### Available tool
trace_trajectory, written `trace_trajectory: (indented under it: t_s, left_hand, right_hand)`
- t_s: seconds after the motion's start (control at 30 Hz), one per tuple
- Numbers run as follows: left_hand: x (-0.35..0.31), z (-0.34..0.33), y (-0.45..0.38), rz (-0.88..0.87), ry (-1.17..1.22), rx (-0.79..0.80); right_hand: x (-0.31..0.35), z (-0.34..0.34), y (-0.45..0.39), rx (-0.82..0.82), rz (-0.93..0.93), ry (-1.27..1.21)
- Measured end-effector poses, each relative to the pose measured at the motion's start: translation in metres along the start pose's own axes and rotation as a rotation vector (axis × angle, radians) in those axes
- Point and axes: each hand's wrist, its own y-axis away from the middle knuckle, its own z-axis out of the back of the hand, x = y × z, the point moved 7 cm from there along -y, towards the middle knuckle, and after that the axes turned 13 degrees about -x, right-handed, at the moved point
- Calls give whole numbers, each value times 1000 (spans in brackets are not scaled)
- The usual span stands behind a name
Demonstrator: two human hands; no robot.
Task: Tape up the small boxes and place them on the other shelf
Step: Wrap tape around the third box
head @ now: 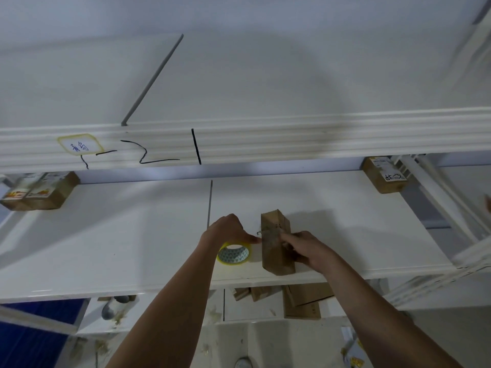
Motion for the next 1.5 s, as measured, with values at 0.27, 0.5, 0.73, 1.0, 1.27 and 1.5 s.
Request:
trace_trajectory:
  t_s: [0.27,0.5,0.73,1.0,1.27,1.5]
  left_hand:
    - [-29,38,-5,-80,-22,-98]
    - [-39,57,-6,-104,-29,-110]
    - [-30,81,-6,-78,214,-126]
    - [-32,89,-5,-80,213,-199]
    - [-29,89,3,-78,64,-251]
    - [-42,96,10,-108,33,-250]
  right_hand:
    - [23,-15,8,121,6,-175]
    - [45,-14,2,95,73,-199]
    - [61,6,1,97,108,-188]
    - [70,6,8,119,136,-223]
    - [81,19,18,135,198,-264]
    - [82,14,24,196,169,-383]
